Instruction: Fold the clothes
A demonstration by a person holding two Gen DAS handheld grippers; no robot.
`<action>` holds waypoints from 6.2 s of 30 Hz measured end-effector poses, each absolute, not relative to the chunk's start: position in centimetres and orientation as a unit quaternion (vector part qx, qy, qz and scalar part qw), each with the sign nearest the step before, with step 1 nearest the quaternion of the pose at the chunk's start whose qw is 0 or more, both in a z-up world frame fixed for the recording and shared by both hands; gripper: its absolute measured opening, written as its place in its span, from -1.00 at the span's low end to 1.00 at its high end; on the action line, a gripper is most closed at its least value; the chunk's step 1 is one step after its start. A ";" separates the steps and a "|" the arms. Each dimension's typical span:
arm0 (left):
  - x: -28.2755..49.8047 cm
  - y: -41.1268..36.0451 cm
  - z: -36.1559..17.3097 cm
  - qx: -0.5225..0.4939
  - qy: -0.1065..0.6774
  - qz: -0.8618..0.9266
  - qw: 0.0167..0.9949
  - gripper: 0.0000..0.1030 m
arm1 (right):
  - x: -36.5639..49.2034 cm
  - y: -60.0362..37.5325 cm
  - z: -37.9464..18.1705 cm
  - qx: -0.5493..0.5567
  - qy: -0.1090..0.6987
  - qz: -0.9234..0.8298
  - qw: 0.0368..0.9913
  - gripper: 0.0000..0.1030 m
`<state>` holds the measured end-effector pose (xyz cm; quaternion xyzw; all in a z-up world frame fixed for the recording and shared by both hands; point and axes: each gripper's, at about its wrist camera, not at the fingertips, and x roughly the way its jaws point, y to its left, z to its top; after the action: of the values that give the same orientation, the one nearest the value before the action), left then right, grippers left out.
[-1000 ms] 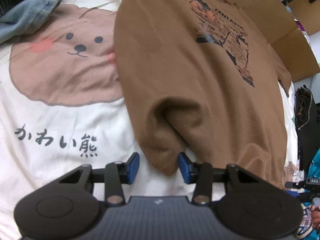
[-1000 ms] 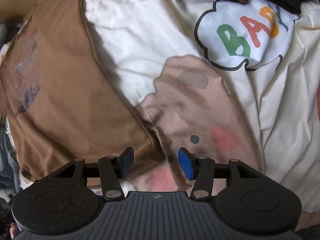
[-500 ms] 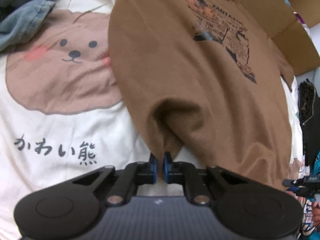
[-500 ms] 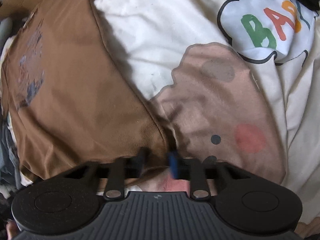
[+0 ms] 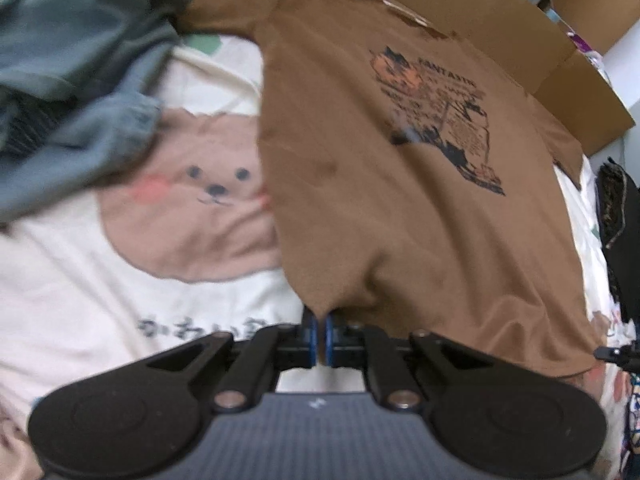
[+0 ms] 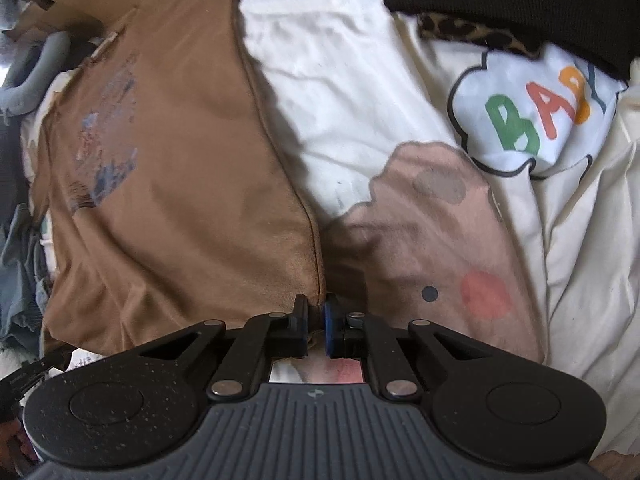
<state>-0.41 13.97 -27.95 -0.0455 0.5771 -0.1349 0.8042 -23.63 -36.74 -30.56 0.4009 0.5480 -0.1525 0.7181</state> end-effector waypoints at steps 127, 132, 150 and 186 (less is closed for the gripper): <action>-3.7 15.9 -32.9 -0.063 0.600 -0.096 0.791 -0.88 | -22.5 -35.2 -33.8 0.387 0.563 -0.154 0.714 -0.92; -3.6 17.7 -31.2 -0.052 0.590 -0.086 0.801 -0.90 | -22.6 -34.8 -32.9 0.374 0.564 -0.145 0.722 -0.94; -1.5 23.2 -21.6 -0.117 0.558 -0.077 0.818 -0.91 | -23.6 -35.4 -25.4 0.365 0.523 -0.142 0.757 -0.96; -1.7 25.3 -32.6 -0.075 0.637 -0.067 0.764 -0.07 | -23.7 -34.9 -33.0 0.336 0.599 -0.109 0.719 -0.64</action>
<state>-1.66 25.28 -32.55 -0.0749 0.6368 -0.0673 0.7645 -23.68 -34.92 -32.99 0.3364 0.5987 -0.1091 0.7187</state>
